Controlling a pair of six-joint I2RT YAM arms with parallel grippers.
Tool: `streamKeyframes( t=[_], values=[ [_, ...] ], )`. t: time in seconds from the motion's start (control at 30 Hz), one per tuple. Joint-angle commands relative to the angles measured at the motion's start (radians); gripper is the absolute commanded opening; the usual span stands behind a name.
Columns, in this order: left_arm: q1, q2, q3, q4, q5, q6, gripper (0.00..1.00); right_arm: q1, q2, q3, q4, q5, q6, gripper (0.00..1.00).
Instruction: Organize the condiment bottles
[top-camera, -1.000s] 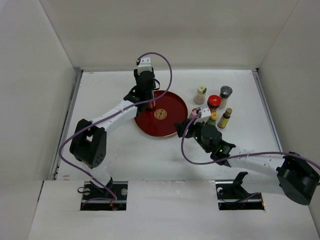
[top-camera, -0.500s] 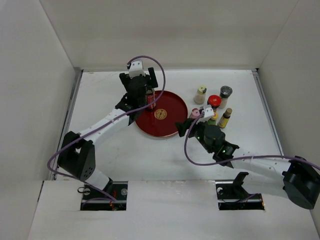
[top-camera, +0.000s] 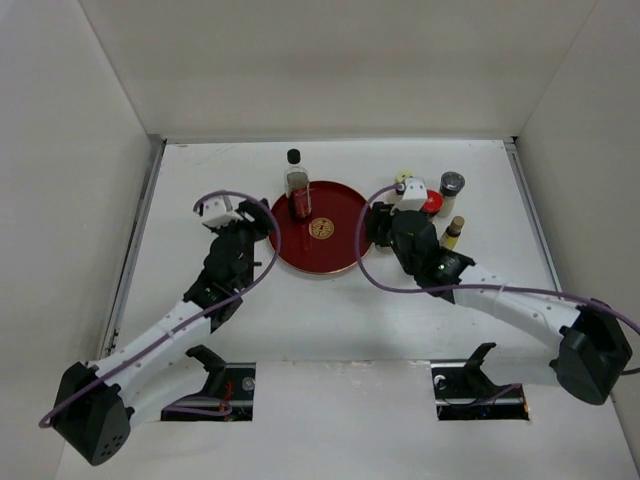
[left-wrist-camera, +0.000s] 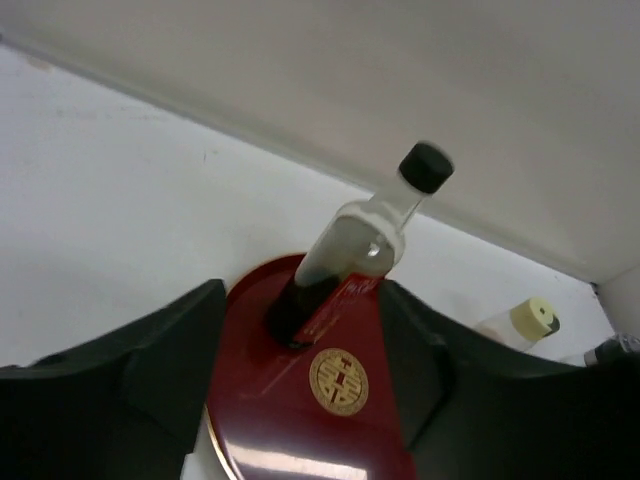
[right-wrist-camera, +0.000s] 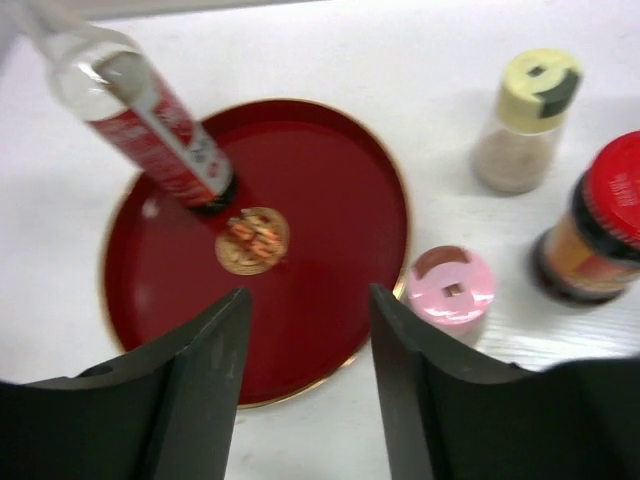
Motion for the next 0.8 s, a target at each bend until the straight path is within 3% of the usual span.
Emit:
streamKeyframes(
  t=[0.0,0.1,0.2,0.5,0.77],
  values=[
    [-0.002,-0.081,-0.143,-0.021,-0.006,-0.16,0.54,-0.024,0.062,0.103,-0.155,0.104,-0.049,0.63],
    [-0.011,-0.142,-0.255,-0.057,-0.002,-0.228,0.41,-0.062,0.127,0.176,-0.261,0.119,-0.063,0.72],
    [0.004,-0.204,-0.344,-0.044,0.03,-0.239,0.4,-0.106,0.182,0.225,-0.327,0.101,-0.066,0.77],
    [0.032,-0.225,-0.442,0.083,0.109,-0.245,0.7,-0.154,0.314,0.343,-0.437,0.084,-0.022,0.82],
    [0.027,-0.205,-0.45,0.101,0.112,-0.247,0.72,-0.149,0.405,0.384,-0.445,0.065,0.023,0.77]
  ],
)
